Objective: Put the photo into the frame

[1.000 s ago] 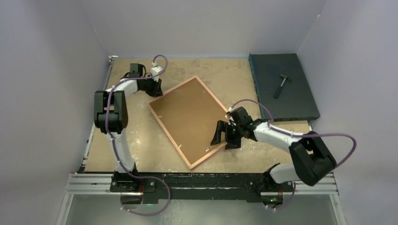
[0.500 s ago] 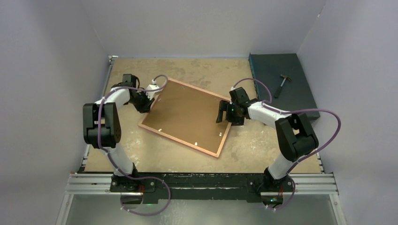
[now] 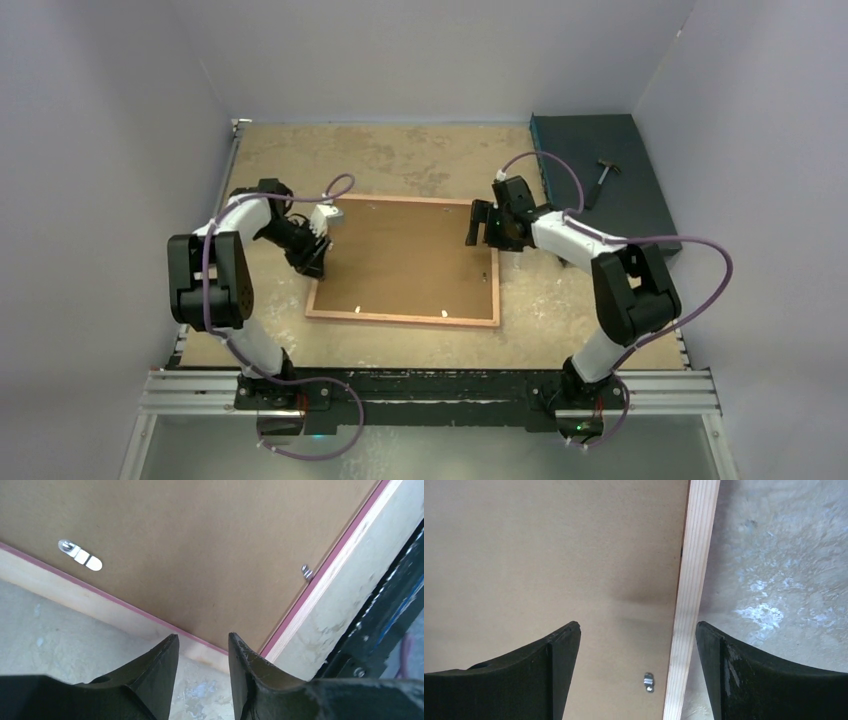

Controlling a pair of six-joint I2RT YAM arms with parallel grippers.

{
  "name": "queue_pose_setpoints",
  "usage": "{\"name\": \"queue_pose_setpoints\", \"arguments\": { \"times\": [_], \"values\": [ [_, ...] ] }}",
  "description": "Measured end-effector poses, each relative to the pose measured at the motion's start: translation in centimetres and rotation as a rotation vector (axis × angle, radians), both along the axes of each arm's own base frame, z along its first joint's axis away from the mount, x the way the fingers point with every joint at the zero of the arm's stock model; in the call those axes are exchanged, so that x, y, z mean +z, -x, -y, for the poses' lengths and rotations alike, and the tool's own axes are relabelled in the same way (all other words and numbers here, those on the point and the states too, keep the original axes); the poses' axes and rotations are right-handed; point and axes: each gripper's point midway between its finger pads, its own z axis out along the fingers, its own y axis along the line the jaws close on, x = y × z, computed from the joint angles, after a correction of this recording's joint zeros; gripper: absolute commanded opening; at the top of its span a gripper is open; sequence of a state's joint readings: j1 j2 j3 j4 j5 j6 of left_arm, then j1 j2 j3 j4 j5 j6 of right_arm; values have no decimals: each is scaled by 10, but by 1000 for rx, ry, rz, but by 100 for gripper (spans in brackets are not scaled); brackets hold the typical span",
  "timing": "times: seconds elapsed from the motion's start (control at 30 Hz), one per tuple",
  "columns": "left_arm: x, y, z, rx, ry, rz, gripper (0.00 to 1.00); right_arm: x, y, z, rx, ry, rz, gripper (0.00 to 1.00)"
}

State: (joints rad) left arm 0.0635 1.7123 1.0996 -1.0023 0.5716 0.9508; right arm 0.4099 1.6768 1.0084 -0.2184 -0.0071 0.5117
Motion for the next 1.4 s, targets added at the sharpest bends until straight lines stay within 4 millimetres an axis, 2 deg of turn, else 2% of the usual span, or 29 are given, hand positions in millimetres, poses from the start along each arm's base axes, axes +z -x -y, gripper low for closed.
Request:
{"name": "queue_pose_setpoints", "arguments": {
  "times": [0.07,0.2,0.27,0.37,0.47,0.57,0.67,0.77,0.83,0.9,1.07,1.4],
  "values": [
    [8,-4,2,72,45,-15,40,16,-4,-5,5,-23,41,86],
    [21,-32,-7,225,102,36,38,70,-18,-31,25,-128,187,85],
    [22,-44,-12,287,112,56,36,93,-22,-52,46,-201,246,85],
    [20,-58,-18,356,124,73,35,106,-18,-89,93,-289,263,84],
    [11,-66,-28,420,150,58,34,102,-9,-136,159,-384,236,83],
    [-3,-64,-34,458,173,5,30,87,0,-177,213,-456,181,82],
    [-15,-60,-31,467,197,-45,27,72,6,-216,259,-509,127,82],
    [-15,-58,-25,467,236,-66,24,62,9,-253,299,-554,97,80],
    [-15,-57,-21,462,263,-79,21,58,13,-269,318,-581,79,79],
    [-15,-55,-17,460,290,-92,17,55,16,-281,328,-601,67,78],
    [-15,-48,-9,453,338,-112,16,52,22,-306,345,-642,42,76],
    [-16,-29,1,441,380,-154,15,27,35,-320,332,-653,-13,74]
  ]
}}
